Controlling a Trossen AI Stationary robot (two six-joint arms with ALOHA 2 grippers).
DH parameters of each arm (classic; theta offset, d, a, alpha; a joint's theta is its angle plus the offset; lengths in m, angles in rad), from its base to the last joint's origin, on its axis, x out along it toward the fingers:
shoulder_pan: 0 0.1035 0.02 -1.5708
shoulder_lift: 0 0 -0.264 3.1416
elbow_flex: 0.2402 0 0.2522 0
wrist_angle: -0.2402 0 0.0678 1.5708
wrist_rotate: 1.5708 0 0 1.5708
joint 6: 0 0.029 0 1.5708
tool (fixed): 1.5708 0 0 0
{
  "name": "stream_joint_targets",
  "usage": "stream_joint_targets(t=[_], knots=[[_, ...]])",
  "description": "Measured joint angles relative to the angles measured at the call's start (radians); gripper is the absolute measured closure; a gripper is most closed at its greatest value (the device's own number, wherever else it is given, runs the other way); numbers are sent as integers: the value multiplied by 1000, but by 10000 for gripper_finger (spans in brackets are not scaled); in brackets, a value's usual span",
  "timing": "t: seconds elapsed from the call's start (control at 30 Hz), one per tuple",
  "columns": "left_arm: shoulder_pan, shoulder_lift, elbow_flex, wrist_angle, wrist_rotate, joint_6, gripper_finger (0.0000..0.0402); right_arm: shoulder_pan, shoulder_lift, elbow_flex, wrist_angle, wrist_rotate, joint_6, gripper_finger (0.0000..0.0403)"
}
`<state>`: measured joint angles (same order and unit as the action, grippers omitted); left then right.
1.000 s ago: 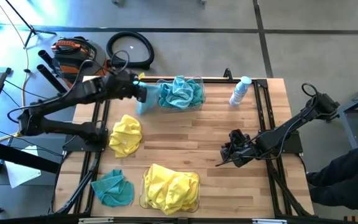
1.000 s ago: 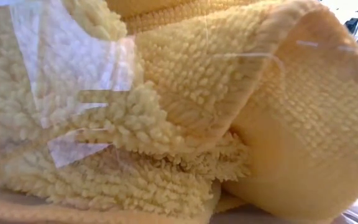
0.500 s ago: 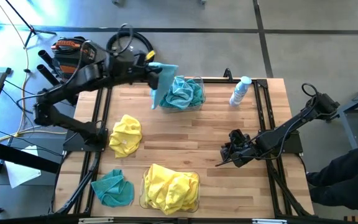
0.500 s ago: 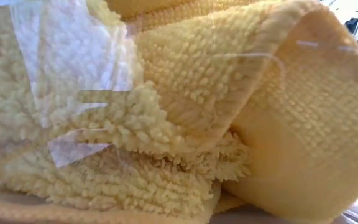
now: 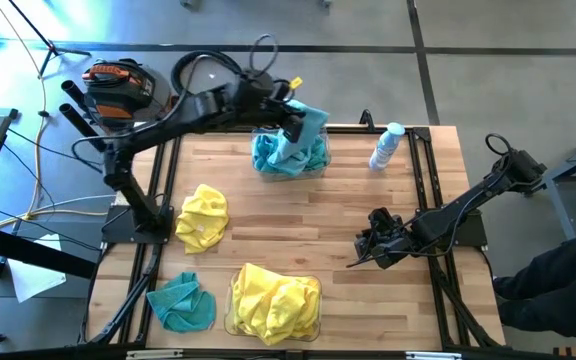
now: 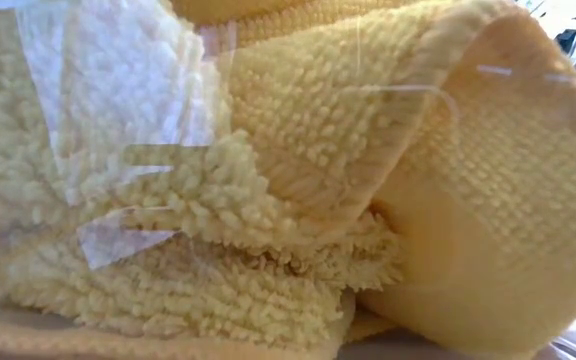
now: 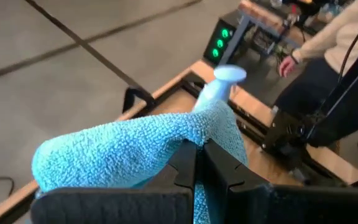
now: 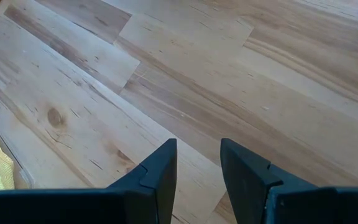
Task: Sort microfiber towel by color & place in baskets
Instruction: Put the blue microfiber towel into the top transparent bin
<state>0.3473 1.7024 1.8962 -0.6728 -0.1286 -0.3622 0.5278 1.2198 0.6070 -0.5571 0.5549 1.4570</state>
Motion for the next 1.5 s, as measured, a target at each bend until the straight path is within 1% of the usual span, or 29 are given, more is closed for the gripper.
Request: stream_joint_targets(t=[0.17,0.27,0.4,0.5,0.63,0.83,1.0,1.1,1.2,1.37,1.5], knots=[[15,78,26,-18,55,2,401,0,0,0,0,0,0,285],[40,116,26,-80,66,21,401,0,0,0,0,0,0,285],[76,174,26,-178,74,92,401,0,0,0,0,0,0,285],[94,230,26,-211,111,158,401,0,0,0,-5,0,-3,285],[98,294,25,-214,166,292,401,0,0,0,-8,0,-3,285],[88,378,25,-219,167,401,401,0,0,0,-10,0,-3,285],[86,438,25,-176,169,494,401,0,0,0,-25,0,0,285],[86,469,25,-157,150,495,398,0,0,0,-26,0,0,285],[87,490,25,-134,131,497,386,0,0,0,-27,0,0,285],[92,530,25,-123,112,424,350,0,0,0,-30,1,0,285],[92,568,27,-116,137,370,323,0,0,0,-30,2,0,285]])
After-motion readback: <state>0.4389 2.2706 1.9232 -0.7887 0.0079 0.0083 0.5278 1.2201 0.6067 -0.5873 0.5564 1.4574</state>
